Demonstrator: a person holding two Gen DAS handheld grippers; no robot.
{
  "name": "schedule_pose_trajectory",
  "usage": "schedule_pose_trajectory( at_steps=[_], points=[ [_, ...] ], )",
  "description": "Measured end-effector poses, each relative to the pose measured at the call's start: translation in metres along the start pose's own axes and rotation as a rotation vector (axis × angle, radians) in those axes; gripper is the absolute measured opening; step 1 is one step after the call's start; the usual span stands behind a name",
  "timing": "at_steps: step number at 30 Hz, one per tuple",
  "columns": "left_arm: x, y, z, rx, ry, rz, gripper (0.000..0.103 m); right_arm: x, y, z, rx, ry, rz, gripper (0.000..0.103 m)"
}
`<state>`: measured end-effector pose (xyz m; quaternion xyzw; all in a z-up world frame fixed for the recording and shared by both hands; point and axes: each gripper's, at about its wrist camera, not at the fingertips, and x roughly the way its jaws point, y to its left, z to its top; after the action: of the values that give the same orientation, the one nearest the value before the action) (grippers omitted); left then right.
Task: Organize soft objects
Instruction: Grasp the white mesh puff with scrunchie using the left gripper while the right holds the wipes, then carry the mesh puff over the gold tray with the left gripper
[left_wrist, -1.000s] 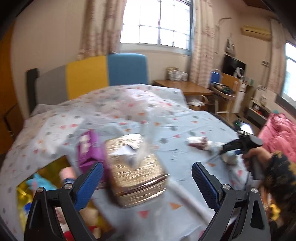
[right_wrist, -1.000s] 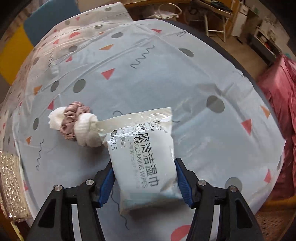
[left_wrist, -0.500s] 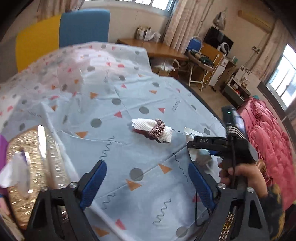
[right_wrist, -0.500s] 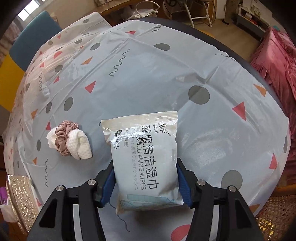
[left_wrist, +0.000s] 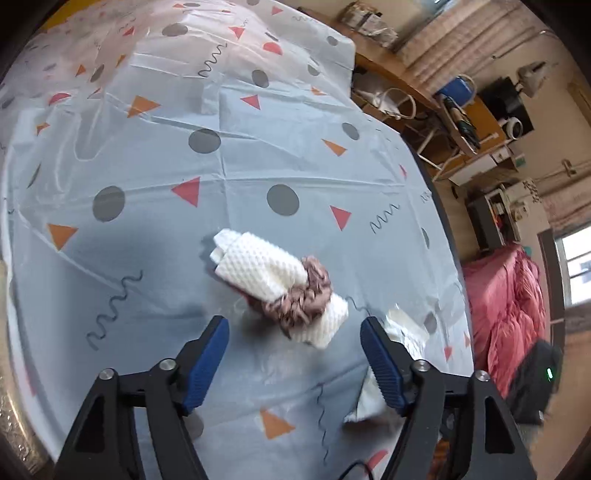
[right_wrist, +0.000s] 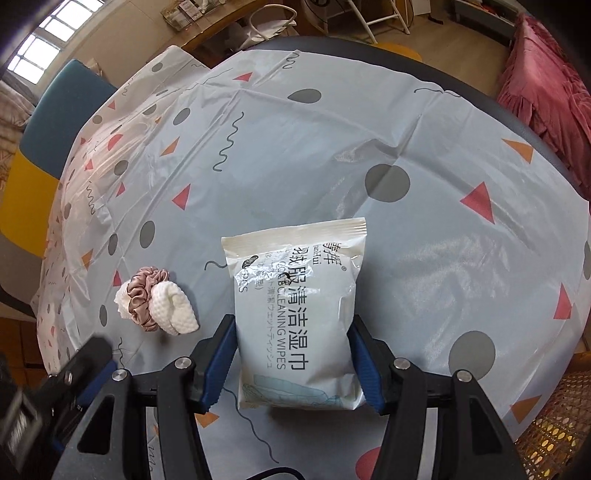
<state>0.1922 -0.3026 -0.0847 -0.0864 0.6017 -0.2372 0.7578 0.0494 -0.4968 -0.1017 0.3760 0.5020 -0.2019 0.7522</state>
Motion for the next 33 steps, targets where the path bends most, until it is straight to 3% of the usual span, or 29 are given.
schedule_pose_trajectory(
  at_steps=[6,9,10,13,15,24,29,33],
  points=[
    [0.032,-0.011,0.017,-0.011,0.013,0.064,0.079,-0.001,-0.003,0.001,0.011,-0.009,0.006,0.059],
    [0.046,-0.018,0.019,0.054,0.020,0.145,0.077,-0.001,-0.001,0.000,-0.003,-0.012,-0.003,0.059],
    [0.047,-0.020,0.017,0.090,0.014,0.165,0.072,-0.001,-0.001,0.000,-0.010,-0.013,-0.007,0.058],
    [0.042,-0.022,0.003,0.251,-0.033,0.242,0.042,0.004,0.007,0.003,-0.033,-0.016,-0.024,0.056],
    [0.036,-0.013,-0.005,0.295,-0.051,0.242,0.038,0.004,0.012,0.002,-0.061,-0.012,-0.025,0.054],
    [0.001,0.026,-0.057,0.384,-0.094,0.266,0.037,0.014,0.040,-0.006,-0.219,0.036,-0.025,0.053],
    [-0.016,0.041,-0.099,0.487,-0.175,0.292,0.038,0.023,0.058,-0.014,-0.345,0.047,-0.055,0.055],
    [-0.017,0.044,-0.111,0.470,-0.198,0.293,0.038,0.029,0.066,-0.017,-0.399,0.042,-0.109,0.055]
  ],
)
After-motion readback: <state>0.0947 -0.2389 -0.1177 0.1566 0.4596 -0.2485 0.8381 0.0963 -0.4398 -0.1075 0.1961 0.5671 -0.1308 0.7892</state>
